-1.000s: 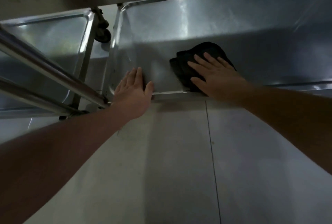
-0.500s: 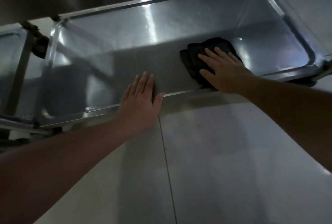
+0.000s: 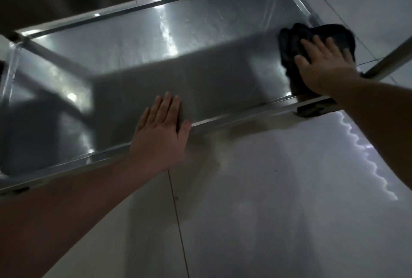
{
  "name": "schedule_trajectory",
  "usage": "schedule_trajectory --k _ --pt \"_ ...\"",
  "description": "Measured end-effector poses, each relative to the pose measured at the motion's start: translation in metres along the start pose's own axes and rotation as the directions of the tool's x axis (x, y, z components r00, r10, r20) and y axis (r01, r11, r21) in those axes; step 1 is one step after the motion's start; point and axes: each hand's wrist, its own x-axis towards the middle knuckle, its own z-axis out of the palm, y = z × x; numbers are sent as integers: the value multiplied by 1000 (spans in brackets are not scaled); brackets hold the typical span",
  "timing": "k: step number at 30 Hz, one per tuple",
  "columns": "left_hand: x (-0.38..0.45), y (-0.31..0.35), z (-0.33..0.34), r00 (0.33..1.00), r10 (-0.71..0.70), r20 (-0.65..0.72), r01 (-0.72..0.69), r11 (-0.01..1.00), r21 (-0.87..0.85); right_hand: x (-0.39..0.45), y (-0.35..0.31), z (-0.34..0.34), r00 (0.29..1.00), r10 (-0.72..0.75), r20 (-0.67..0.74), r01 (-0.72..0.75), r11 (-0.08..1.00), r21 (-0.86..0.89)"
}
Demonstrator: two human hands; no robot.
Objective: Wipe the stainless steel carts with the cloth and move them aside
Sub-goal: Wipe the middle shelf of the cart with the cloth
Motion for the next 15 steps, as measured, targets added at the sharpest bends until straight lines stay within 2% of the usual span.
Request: schedule_trajectory --k 4,7,11,15 --pt "1 1 0 1000 -3 3 3 1000 20 5 -12 6 990 137 -37 -135 989 57" --pt "0 3 -3 1000 -6 11 6 1000 11 -6 -43 9 994 113 -8 -112 989 101" --pt "3 0 -10 997 1 80 4 998 -59 -41 -105 21 990 -140 0 139 989 47" --pt "9 -18 -26 991 32 131 0 971 -241 -81 -177 41 899 -429 90 432 902 -13"
